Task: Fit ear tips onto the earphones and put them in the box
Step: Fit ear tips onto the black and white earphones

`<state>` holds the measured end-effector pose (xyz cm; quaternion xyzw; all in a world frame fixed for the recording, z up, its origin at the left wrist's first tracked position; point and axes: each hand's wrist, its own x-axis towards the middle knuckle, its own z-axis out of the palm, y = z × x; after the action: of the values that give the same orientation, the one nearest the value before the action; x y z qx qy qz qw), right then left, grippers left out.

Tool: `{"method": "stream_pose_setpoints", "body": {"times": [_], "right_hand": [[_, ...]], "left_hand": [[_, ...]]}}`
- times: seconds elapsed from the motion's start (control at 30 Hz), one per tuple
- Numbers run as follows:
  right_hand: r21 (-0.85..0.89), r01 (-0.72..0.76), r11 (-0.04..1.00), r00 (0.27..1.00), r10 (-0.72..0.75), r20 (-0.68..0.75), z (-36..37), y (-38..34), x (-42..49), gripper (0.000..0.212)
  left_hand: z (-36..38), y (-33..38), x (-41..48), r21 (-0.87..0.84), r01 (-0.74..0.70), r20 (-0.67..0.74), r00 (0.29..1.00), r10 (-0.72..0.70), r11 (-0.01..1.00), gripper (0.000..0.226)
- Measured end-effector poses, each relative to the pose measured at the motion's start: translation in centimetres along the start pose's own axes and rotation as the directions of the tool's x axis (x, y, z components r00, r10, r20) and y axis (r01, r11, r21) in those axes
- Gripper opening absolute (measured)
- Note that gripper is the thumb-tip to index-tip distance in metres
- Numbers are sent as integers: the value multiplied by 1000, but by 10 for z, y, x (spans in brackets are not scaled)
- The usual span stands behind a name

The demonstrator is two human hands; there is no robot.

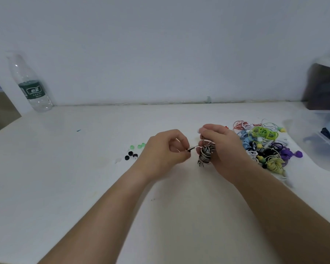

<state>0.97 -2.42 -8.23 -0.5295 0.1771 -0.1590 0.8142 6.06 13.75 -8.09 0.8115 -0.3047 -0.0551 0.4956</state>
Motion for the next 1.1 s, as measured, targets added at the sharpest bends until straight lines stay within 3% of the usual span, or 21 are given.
{"method": "stream_pose_setpoints", "body": {"times": [0.1, 0.2, 0.3, 0.4, 0.5, 0.6, 0.67, 0.77, 0.83, 0.9, 0.97, 1.03, 1.1], "right_hand": [[-214, 44, 976, 998, -51, -29, -4, -2, 0, 14], [-594, 169, 787, 981, -195, 21, -7, -4, 0, 12], [-724, 147, 674, 982, -190, 23, -8, -6, 2, 15], [-744, 80, 663, 991, -131, -10, -13, -8, 6, 35], [-776, 33, 630, 991, -119, -54, -13, -11, 7, 31], [-779, 7, 627, 988, -127, -93, -14, -8, 13, 50], [-793, 19, 609, 986, -144, -87, -14, -6, 14, 51], [-864, 175, 471, 944, -331, 11, -10, -8, 8, 36], [-834, 383, 396, 858, -487, 163, -3, -11, 1, 20], [-792, 530, 302, 790, -516, 331, 4, -6, -1, 26], [-795, 565, 219, 778, -463, 425, 8, 6, 0, 32], [-783, 581, 224, 771, -459, 441, 11, 16, 3, 27], [-739, 596, 314, 777, -458, 432, 13, 18, 7, 14]], "left_hand": [[-3, 0, 1, -96, 14, -48, 999, -19, 995, 15], [-7, 3, 0, -217, 22, -46, 998, -33, 976, 16], [-8, 3, -1, -292, 41, -49, 997, -58, 956, 20], [-6, 1, 1, -270, 52, -85, 993, -78, 961, 20], [-4, -4, 4, -184, 66, -136, 986, -92, 981, 18], [-3, -6, 6, -126, 85, -185, 977, -107, 988, 15], [-3, -7, 6, -122, 92, -206, 972, -116, 988, 14], [-5, -6, 7, -136, 94, -241, 962, -125, 986, 13], [-6, -5, 7, -155, 90, -256, 958, -128, 984, 14], [-6, -5, 7, -173, 87, -258, 957, -131, 981, 15], [-8, -5, 8, -199, 90, -256, 956, -140, 976, 16], [-10, -6, 8, -217, 92, -261, 954, -149, 972, 16], [-12, -6, 8, -233, 103, -249, 955, -162, 967, 15]]}}
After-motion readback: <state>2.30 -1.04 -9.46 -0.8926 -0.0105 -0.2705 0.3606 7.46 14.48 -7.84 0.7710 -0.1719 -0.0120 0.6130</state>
